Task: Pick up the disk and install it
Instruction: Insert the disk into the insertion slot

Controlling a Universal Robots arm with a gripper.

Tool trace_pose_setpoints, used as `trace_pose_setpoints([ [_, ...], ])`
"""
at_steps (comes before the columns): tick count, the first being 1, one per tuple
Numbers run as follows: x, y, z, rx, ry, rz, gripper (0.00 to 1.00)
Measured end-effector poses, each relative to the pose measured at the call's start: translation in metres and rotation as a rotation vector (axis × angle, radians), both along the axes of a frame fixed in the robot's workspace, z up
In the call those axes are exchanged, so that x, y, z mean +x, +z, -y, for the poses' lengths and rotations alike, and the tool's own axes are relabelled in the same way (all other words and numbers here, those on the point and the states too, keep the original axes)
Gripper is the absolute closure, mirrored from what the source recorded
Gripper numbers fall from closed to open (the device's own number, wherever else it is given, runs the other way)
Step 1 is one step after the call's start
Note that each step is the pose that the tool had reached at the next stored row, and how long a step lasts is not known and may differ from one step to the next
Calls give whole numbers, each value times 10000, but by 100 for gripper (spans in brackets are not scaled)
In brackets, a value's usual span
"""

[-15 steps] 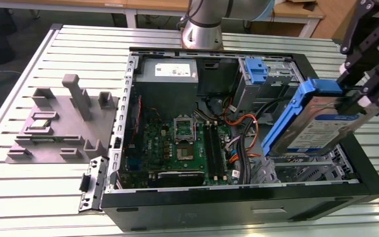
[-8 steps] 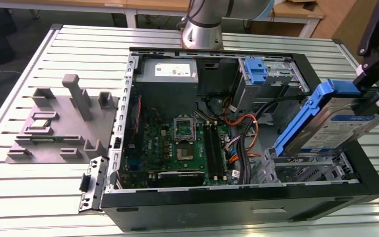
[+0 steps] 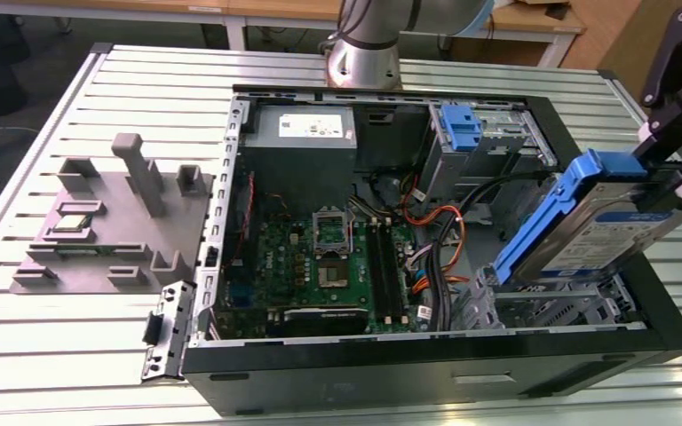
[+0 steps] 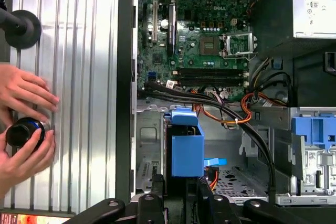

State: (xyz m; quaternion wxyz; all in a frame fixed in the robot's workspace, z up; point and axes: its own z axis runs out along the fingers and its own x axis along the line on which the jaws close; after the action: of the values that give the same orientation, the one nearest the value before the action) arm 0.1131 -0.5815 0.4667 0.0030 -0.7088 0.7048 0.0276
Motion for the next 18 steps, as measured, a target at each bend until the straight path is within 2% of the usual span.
trace_pose_setpoints([
  [4, 0, -17, -7, -12, 17, 0, 65],
  [10, 0, -50, -47, -30, 17, 0, 65],
  [18, 4, -98, -55, -57, 17, 0, 65],
])
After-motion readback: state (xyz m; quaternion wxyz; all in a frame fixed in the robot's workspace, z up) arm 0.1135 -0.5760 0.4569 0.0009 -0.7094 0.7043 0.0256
